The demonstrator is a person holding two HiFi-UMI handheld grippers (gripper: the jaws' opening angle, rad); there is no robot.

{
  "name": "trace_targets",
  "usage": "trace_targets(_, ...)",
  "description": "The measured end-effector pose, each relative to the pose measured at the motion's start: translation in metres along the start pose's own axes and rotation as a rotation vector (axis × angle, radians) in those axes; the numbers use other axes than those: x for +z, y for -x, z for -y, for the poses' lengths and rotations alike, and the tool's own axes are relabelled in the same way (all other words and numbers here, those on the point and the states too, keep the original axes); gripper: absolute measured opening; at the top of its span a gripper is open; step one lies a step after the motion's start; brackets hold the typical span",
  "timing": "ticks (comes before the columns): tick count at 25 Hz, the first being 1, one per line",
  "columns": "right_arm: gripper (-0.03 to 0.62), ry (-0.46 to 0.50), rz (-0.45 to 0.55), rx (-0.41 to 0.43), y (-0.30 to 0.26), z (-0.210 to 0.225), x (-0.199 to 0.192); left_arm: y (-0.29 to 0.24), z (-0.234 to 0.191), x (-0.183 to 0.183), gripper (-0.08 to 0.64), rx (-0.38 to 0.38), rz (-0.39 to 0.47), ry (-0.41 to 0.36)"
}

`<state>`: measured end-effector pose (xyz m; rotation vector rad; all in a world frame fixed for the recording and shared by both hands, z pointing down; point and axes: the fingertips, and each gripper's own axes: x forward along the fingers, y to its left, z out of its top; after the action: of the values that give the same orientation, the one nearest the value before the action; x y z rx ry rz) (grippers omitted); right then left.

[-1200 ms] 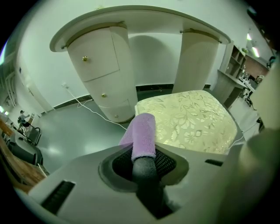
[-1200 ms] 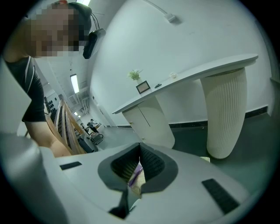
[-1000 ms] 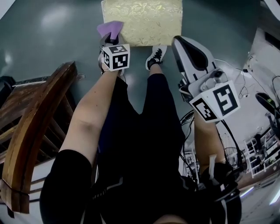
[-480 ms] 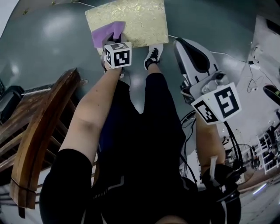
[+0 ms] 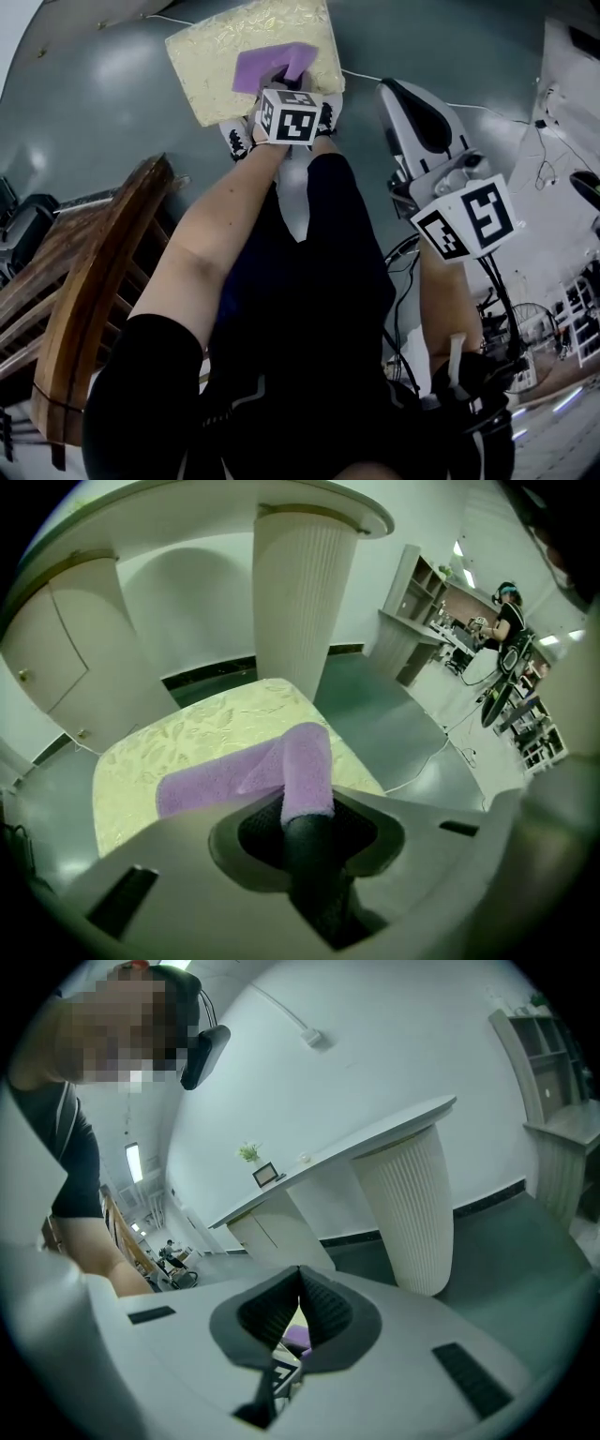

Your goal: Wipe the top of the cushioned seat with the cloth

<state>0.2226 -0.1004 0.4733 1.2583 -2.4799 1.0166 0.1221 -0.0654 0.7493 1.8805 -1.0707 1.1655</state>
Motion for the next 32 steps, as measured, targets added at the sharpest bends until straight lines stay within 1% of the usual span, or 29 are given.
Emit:
trace_targets(3, 0.006, 0.002, 0.001, -0.021, 0.006, 0.010, 0.003, -0.005, 0.019, 0.008, 0.083, -0.033, -0.010, -0.031)
trace_targets(7, 0.006, -0.008, 0.009, -0.061, 0.011, 0.018, 0.007, -0.007, 0.043, 0.015, 0.083, -0.106, -0.016, -0.139)
trace_targets(9, 0.006, -0.006, 0.007, -0.067, 0.011, 0.015, 0.006, -0.006, 0.051, 0.017, 0.083, -0.151, -0.013, -0.163)
trace_targets(10, 0.006, -0.005, 0.006, -0.067, 0.011, 0.012, 0.005, -0.004, 0.055, 0.020, 0.083, -0.176, 0.000, -0.163)
trace_targets(12, 0.006, -0.016, 0.009, -0.064, 0.010, 0.006, 0.003, 0.006, 0.057, 0.031, 0.083, -0.213, 0.056, -0.160)
trace_targets(15, 0.006, -0.034, 0.015, -0.062, 0.008, -0.005, -0.004, 0.030, 0.049, 0.045, 0.083, -0.223, 0.150, -0.143)
trace_targets(17, 0.006, -0.024, 0.012, -0.069, 0.001, -0.016, -0.007, 0.049, 0.035, 0.048, 0.083, -0.234, 0.195, -0.136)
trace_targets(20, 0.006, -0.011, 0.016, -0.065, -0.013, -0.040, -0.005, 0.077, -0.002, 0.045, 0.083, -0.231, 0.256, -0.131)
trace_targets(22, 0.006, 0.008, 0.028, -0.065, -0.020, -0.056, 0.003, 0.093, -0.028, 0.039, 0.083, -0.218, 0.284, -0.100)
trace_targets(26, 0.006, 0.029, 0.062, -0.070, -0.036, -0.090, 0.016, 0.118, -0.084, 0.008, 0.083, -0.167, 0.276, -0.031)
trace_targets(29, 0.006, 0.040, 0.074, -0.072, -0.050, -0.118, 0.019, 0.137, -0.128, -0.021, 0.083, -0.126, 0.275, 0.020)
trace_targets(32, 0.006, 0.048, 0.079, -0.076, -0.064, -0.144, 0.020, 0.149, -0.174, -0.049, 0.083, -0.061, 0.264, 0.060)
